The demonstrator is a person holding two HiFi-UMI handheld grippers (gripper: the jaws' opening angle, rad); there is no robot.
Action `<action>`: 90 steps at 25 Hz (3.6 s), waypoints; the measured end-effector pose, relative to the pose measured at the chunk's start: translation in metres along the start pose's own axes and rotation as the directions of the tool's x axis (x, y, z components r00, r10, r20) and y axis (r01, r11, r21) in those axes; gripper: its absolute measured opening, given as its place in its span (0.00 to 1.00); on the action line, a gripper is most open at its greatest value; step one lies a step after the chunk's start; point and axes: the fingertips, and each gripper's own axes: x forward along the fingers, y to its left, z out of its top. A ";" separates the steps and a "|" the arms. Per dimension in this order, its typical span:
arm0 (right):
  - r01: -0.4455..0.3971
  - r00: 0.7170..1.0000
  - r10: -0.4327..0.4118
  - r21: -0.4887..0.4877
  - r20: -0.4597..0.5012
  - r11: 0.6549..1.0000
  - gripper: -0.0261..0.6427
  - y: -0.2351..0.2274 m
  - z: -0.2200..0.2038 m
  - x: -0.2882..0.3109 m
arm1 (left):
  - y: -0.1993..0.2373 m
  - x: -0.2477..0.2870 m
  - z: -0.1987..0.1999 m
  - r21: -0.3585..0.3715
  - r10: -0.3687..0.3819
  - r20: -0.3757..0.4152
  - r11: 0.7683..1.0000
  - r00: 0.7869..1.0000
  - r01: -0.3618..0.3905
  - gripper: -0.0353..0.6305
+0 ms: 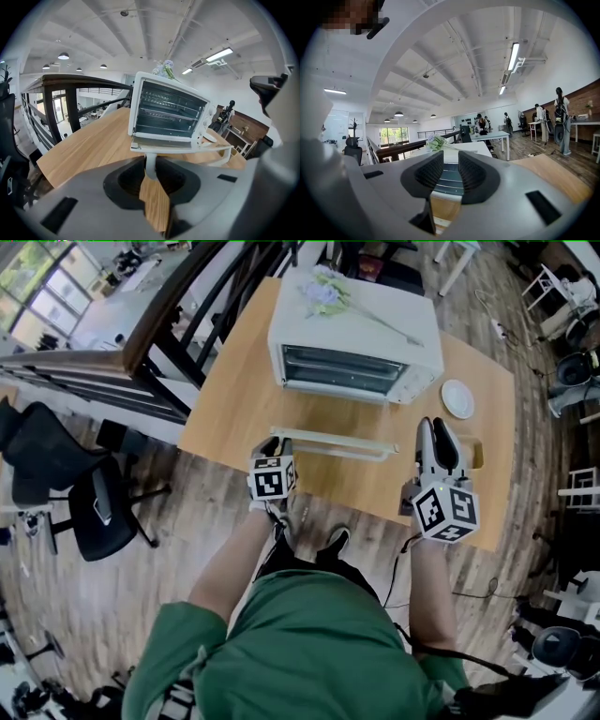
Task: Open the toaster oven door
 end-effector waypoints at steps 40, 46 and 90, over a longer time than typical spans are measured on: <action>-0.055 0.998 0.055 0.009 -0.004 0.998 0.20 0.024 -0.002 0.010 | 0.085 -0.001 -0.082 -0.059 0.161 -0.141 0.984 0.977 -0.171 0.18; -0.086 0.996 0.086 0.008 0.024 0.996 0.20 0.038 0.008 0.012 | 0.101 -0.026 -0.005 -0.141 0.175 0.030 0.975 0.984 -0.169 0.18; -0.143 0.975 0.162 -0.129 0.151 0.981 0.21 0.050 0.088 0.008 | -0.117 -0.175 0.268 0.282 -0.262 0.558 0.952 0.788 0.117 0.33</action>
